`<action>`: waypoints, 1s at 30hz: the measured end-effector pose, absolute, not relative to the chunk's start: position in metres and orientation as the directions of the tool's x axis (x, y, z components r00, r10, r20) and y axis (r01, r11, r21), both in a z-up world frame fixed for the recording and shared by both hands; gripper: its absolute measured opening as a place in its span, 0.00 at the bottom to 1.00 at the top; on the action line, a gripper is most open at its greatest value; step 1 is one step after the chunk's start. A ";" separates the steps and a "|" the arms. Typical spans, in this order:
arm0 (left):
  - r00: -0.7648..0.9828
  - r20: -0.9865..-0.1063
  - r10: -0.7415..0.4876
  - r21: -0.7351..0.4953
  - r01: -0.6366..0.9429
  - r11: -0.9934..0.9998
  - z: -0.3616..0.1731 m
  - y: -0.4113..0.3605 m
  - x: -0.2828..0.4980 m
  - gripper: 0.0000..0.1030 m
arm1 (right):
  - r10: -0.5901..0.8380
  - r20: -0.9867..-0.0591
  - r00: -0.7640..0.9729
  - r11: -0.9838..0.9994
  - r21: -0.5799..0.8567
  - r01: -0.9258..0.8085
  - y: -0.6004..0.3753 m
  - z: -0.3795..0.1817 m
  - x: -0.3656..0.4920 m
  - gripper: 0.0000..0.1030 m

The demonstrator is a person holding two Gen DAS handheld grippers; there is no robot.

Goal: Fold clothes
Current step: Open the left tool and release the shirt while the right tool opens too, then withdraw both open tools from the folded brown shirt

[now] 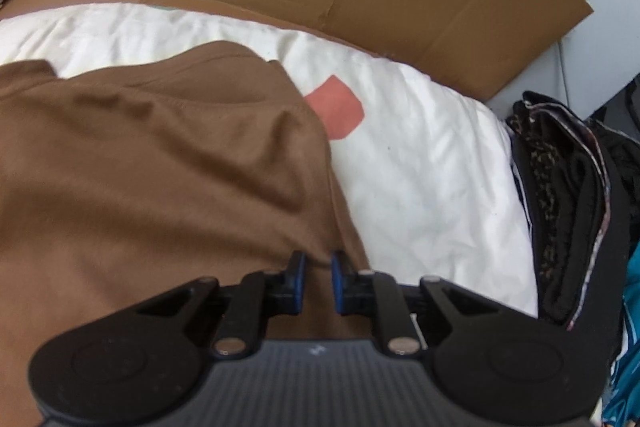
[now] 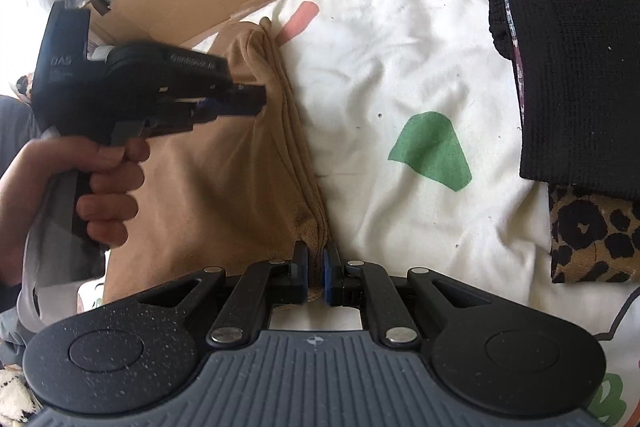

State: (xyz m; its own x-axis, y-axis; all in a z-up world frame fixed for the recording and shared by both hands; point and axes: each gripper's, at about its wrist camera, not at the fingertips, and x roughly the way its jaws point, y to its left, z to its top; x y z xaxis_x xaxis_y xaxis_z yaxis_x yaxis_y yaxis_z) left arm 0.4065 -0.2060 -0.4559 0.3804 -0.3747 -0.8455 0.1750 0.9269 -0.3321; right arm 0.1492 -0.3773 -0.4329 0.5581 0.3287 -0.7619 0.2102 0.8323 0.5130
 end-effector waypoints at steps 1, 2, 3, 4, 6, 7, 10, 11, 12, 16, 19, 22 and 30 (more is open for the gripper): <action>0.379 -0.845 -0.376 -0.332 0.178 0.926 -0.456 -0.207 0.409 0.13 | 0.330 -0.765 0.553 0.833 0.512 0.211 -0.377 -0.433 0.150 0.06; 0.375 -0.847 -0.378 -0.332 0.184 0.925 -0.454 -0.207 0.411 0.13 | 0.334 -0.767 0.548 0.832 0.513 0.211 -0.378 -0.433 0.151 0.07; 0.370 -0.848 -0.380 -0.331 0.190 0.924 -0.453 -0.207 0.413 0.13 | 0.337 -0.767 0.546 0.830 0.516 0.213 -0.378 -0.432 0.151 0.07; 0.365 -0.848 -0.384 -0.334 0.195 0.922 -0.451 -0.206 0.414 0.13 | 0.339 -0.768 0.544 0.828 0.518 0.215 -0.379 -0.431 0.151 0.09; 0.360 -0.845 -0.395 -0.339 0.211 0.917 -0.445 -0.201 0.416 0.13 | 0.340 -0.767 0.545 0.826 0.520 0.216 -0.380 -0.428 0.151 0.11; 0.362 -0.844 -0.396 -0.336 0.219 0.916 -0.441 -0.196 0.415 0.13 | 0.339 -0.763 0.551 0.828 0.520 0.211 -0.380 -0.426 0.150 0.12; 0.362 -0.842 -0.399 -0.331 0.238 0.913 -0.428 -0.181 0.412 0.15 | 0.343 -0.741 0.578 0.830 0.527 0.184 -0.379 -0.420 0.147 0.25; 0.361 -0.842 -0.402 -0.331 0.242 0.912 -0.423 -0.174 0.410 0.15 | 0.340 -0.737 0.584 0.832 0.525 0.178 -0.378 -0.418 0.146 0.27; 0.359 -0.841 -0.404 -0.331 0.248 0.910 -0.418 -0.166 0.407 0.15 | 0.337 -0.734 0.590 0.835 0.522 0.172 -0.377 -0.416 0.146 0.27; 0.359 -0.852 -0.380 -0.292 0.276 0.916 -0.401 -0.130 0.390 0.21 | 0.326 -0.727 0.604 0.839 0.517 0.170 -0.375 -0.411 0.149 0.37; 0.357 -0.865 -0.353 -0.258 0.286 0.923 -0.392 -0.099 0.371 0.22 | 0.320 -0.724 0.612 0.844 0.511 0.163 -0.372 -0.408 0.156 0.40; 0.360 -0.872 -0.331 -0.240 0.274 0.931 -0.387 -0.070 0.351 0.24 | 0.312 -0.725 0.614 0.858 0.492 0.144 -0.366 -0.404 0.164 0.40; 0.378 -0.856 -0.353 -0.284 0.227 0.931 -0.394 -0.029 0.296 0.23 | 0.251 -0.772 0.584 0.909 0.396 0.132 -0.354 -0.405 0.188 0.40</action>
State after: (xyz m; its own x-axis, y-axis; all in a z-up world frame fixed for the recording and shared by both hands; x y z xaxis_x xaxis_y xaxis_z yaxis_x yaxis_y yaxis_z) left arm 0.2957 -0.0289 -0.3938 0.3784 -0.3533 -0.8556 0.2274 0.9315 -0.2840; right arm 0.1880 -0.3542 -0.4049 0.5836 0.2512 -0.7722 0.1325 0.9087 0.3958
